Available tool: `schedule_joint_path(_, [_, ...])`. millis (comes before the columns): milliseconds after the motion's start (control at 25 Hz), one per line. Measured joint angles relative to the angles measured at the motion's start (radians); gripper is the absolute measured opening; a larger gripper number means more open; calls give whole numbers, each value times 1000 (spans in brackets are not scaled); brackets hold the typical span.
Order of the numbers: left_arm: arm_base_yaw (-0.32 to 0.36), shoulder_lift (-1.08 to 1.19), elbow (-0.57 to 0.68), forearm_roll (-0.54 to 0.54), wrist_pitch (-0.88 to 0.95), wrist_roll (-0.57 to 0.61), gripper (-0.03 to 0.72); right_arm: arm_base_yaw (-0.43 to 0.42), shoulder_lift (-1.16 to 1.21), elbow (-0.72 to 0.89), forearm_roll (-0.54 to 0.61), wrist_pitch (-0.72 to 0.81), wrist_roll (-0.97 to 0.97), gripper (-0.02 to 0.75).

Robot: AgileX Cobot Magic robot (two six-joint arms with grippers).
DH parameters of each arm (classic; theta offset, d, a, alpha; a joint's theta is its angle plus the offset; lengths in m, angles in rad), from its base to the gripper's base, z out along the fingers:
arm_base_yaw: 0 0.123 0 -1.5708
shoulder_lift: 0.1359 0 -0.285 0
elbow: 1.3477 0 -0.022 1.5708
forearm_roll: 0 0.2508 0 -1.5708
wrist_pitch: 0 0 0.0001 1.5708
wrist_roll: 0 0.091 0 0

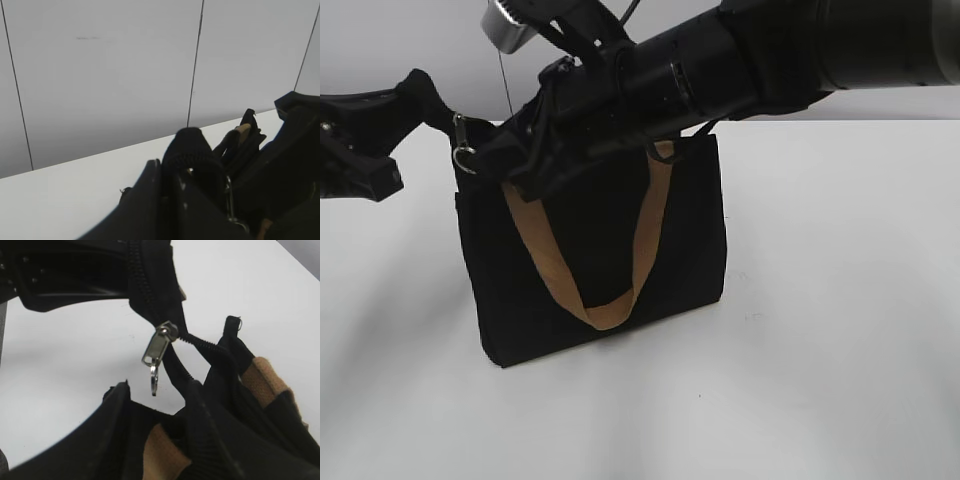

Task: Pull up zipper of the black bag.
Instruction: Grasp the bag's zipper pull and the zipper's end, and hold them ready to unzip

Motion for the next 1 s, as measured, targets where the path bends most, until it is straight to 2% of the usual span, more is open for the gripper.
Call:
schedule_joint_path(320, [0,0,0,0,0,0,16,0,1,0,48,0,0,294])
schedule_joint_path(1000, [0,0,0,0,0,0,16,0,38,-1,75,7,-1,288])
